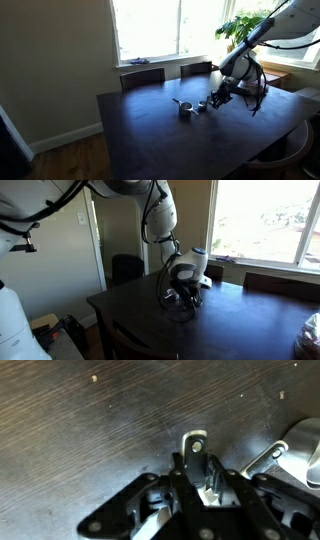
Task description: Unstack the measuring cups
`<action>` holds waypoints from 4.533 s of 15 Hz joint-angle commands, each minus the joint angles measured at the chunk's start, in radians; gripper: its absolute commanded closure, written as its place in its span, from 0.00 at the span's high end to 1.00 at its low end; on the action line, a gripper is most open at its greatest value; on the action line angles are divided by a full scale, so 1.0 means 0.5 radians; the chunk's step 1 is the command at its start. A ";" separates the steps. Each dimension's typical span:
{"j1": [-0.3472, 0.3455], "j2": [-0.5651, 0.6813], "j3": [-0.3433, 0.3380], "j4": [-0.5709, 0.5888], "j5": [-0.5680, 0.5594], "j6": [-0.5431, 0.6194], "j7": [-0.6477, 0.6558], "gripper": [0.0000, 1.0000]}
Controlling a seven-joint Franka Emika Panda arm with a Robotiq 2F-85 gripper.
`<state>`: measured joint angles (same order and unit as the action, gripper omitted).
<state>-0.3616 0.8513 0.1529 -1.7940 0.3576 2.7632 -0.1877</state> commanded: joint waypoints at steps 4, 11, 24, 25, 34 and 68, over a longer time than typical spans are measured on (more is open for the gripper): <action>-0.006 0.136 -0.017 0.158 0.019 -0.012 0.133 0.10; -0.019 0.145 0.005 0.175 0.016 0.008 0.127 0.50; -0.019 -0.088 0.165 -0.015 -0.011 -0.009 -0.055 1.00; 0.004 -0.105 0.169 -0.028 -0.023 -0.016 -0.060 1.00; 0.299 -0.113 0.123 0.040 -0.321 -0.019 -0.174 1.00; 0.403 0.585 0.207 0.835 -0.896 0.102 -0.799 0.09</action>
<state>-0.1449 1.1660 0.2568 -1.3224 -0.0901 2.7863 -0.5964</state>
